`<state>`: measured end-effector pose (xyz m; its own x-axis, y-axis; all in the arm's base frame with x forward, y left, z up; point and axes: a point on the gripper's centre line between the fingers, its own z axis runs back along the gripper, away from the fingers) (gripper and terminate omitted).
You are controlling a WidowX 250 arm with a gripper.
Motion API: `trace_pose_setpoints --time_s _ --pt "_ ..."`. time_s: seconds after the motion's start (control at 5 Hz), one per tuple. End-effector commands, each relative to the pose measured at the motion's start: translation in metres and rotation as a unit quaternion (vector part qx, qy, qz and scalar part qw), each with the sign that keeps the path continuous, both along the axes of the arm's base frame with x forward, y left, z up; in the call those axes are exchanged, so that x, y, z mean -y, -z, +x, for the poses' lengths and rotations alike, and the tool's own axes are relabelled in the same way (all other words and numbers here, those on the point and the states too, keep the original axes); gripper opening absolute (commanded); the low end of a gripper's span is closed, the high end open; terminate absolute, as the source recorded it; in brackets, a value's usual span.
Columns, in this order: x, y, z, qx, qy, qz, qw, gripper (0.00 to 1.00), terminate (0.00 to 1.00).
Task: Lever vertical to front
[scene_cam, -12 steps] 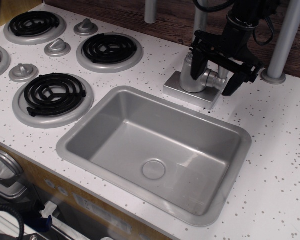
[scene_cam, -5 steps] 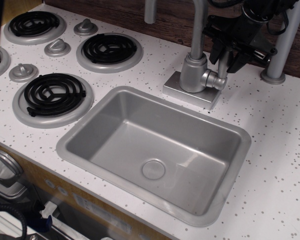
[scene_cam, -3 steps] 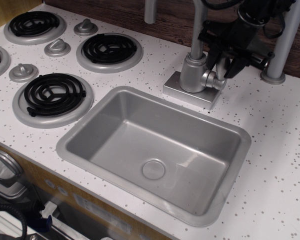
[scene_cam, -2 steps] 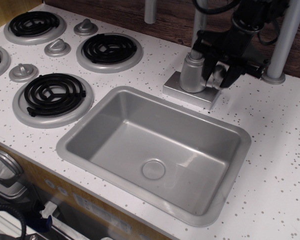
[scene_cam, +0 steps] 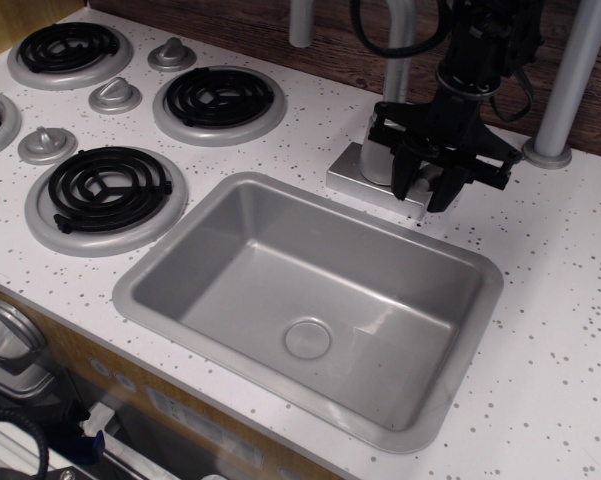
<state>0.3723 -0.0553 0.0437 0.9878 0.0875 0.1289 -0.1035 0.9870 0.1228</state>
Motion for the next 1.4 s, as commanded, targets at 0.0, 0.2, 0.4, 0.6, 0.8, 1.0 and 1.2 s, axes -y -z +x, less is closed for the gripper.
trace_pose_setpoints --time_s 0.0,0.2,0.4,0.6,0.8,1.0,1.2 --pt "-0.006 -0.007 0.007 0.024 0.002 -0.006 0.9997 0.00 0.00" --pt "-0.005 -0.010 0.007 0.024 0.000 -0.001 0.9997 0.00 0.00" --pt "-0.005 -0.007 0.007 0.022 0.002 -0.004 0.9997 0.00 0.00" --pt "-0.008 -0.005 0.009 0.015 0.009 -0.010 0.9998 0.00 0.00" --pt "-0.008 -0.003 0.009 0.014 0.009 -0.013 0.9998 0.00 0.00" --pt "-0.008 -0.002 0.009 0.013 0.014 -0.013 0.9997 1.00 0.00" --pt "-0.006 -0.014 0.008 0.009 0.016 -0.002 0.9998 1.00 0.00"
